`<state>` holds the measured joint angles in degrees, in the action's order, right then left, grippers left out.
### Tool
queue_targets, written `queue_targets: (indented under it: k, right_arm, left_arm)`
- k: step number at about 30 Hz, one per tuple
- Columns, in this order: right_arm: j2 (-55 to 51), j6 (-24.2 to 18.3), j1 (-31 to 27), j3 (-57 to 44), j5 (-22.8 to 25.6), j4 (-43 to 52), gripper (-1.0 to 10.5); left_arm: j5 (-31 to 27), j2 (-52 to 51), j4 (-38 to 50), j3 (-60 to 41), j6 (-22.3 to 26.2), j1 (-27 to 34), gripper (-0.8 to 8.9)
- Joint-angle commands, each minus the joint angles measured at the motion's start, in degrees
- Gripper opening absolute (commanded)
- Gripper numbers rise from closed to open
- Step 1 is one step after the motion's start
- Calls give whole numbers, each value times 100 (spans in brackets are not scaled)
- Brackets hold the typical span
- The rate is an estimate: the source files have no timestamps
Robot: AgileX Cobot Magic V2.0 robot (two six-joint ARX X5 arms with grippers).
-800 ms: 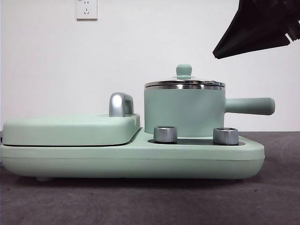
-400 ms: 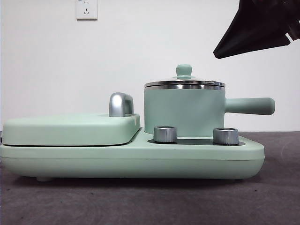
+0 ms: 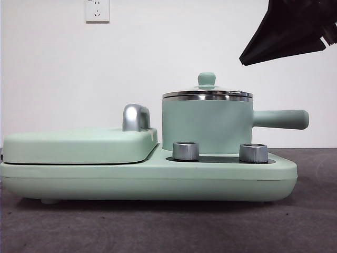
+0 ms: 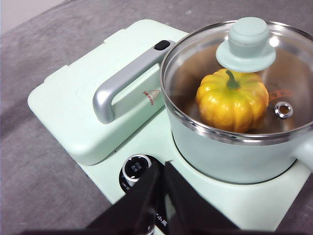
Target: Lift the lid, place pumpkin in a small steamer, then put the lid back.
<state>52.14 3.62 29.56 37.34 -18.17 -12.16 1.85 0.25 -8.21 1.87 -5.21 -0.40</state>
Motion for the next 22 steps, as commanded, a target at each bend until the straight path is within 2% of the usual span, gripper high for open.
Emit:
queue_targets:
  k: [1, 16, 19, 20, 22]
  right_arm:
    - [22, 46, 42, 103, 11, 59, 20]
    - [22, 46, 42, 103, 11, 59, 20]
    - [-35, -197, 17, 103, 61, -31, 20]
    - [-114, -468, -22, 92, 208, -81, 20]
    - [-323, -728, -96, 22, 595, -103, 20]
  left_arm:
    - [4, -7, 31, -116, -20, 2, 7]
    - [4, -7, 42, -116, -20, 2, 7]
    - [4, -7, 42, -116, -20, 2, 7]
    - [4, -7, 42, -116, -20, 2, 7]
    - [4, -7, 42, -116, -20, 2, 7]
